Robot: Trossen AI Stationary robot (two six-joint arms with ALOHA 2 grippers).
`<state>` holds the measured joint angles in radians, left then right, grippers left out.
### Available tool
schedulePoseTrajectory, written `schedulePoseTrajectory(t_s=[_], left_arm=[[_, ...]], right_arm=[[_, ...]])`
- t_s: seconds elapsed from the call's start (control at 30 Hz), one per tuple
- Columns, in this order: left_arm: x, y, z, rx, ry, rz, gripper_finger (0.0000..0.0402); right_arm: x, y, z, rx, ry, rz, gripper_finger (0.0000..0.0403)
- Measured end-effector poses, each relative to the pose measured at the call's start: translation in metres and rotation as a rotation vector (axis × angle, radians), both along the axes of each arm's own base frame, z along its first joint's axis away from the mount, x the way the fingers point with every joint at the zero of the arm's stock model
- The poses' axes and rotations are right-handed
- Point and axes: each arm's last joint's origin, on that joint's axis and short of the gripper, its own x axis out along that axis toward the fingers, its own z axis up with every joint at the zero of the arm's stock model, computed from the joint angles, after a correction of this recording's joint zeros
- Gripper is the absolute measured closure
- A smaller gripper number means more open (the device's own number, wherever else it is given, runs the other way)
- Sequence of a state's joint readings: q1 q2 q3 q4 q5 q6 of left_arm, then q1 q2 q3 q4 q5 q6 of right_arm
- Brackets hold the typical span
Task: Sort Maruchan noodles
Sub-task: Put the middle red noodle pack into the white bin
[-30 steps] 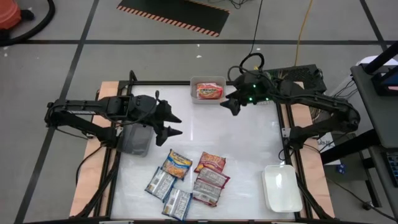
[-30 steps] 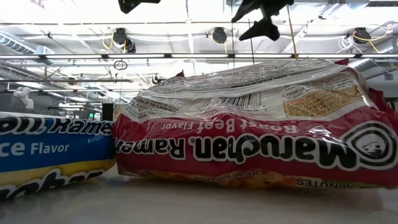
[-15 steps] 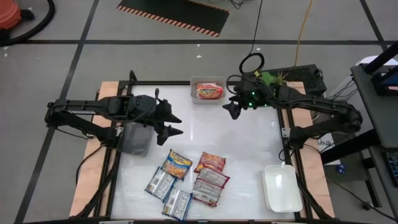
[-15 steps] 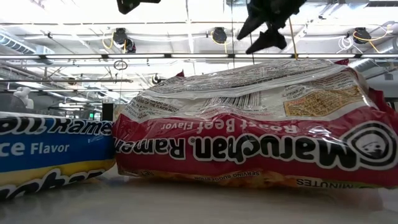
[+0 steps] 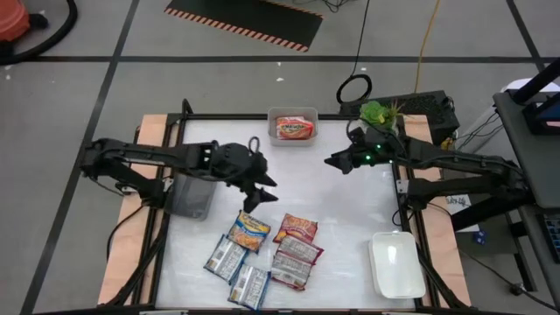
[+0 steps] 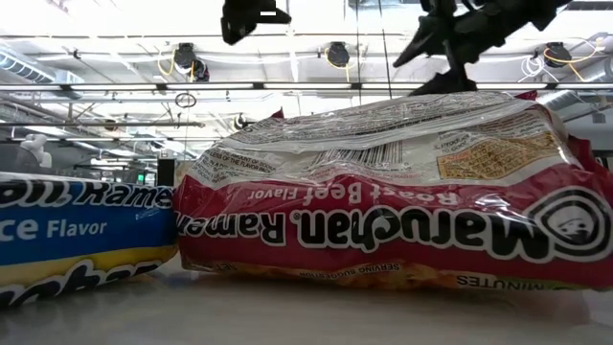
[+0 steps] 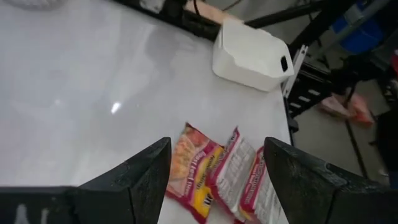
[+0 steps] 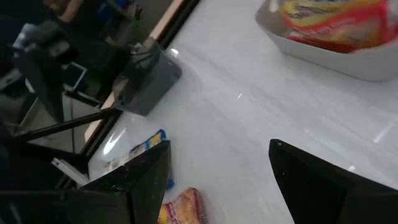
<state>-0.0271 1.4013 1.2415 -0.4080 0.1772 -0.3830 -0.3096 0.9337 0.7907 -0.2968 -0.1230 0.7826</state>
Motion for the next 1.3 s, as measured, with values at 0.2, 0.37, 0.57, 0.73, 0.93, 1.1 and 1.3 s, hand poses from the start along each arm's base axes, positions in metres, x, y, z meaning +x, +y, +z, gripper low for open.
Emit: schedulePoseTrajectory(t_s=[0.2, 0.37, 0.57, 0.73, 0.93, 1.1, 1.3], left_arm=[[0.016, -0.009, -0.021, -0.08, 0.075, -0.03, 0.0152], [0.023, -0.017, -0.033, -0.095, 0.121, -0.056, 0.0181], [0.035, -0.025, -0.053, -0.118, 0.192, -0.039, 0.0225], [0.043, -0.035, -0.072, -0.167, 0.269, 0.009, 0.0246], [0.051, -0.051, -0.086, -0.324, 0.333, 0.125, 0.0247], [0.052, -0.068, -0.081, -0.391, 0.286, 0.21, 0.0244], [0.048, -0.081, -0.084, -0.391, 0.302, 0.286, 0.0179]], right_arm=[[-0.007, 0.001, 0.004, -0.005, -0.034, -0.026, 0.014], [-0.009, 0.001, 0.004, -0.098, -0.008, 0.026, 0.014], [-0.012, 0.002, 0.005, -0.025, -0.048, 0.246, 0.014], [-0.021, 0.01, 0.006, 0.064, -0.07, 0.427, 0.014], [-0.031, 0.014, 0.005, -0.002, -0.038, 0.478, 0.014], [-0.035, 0.016, 0.007, -0.001, -0.057, 0.501, 0.014], [-0.038, 0.018, 0.01, -0.022, -0.073, 0.507, 0.014]])
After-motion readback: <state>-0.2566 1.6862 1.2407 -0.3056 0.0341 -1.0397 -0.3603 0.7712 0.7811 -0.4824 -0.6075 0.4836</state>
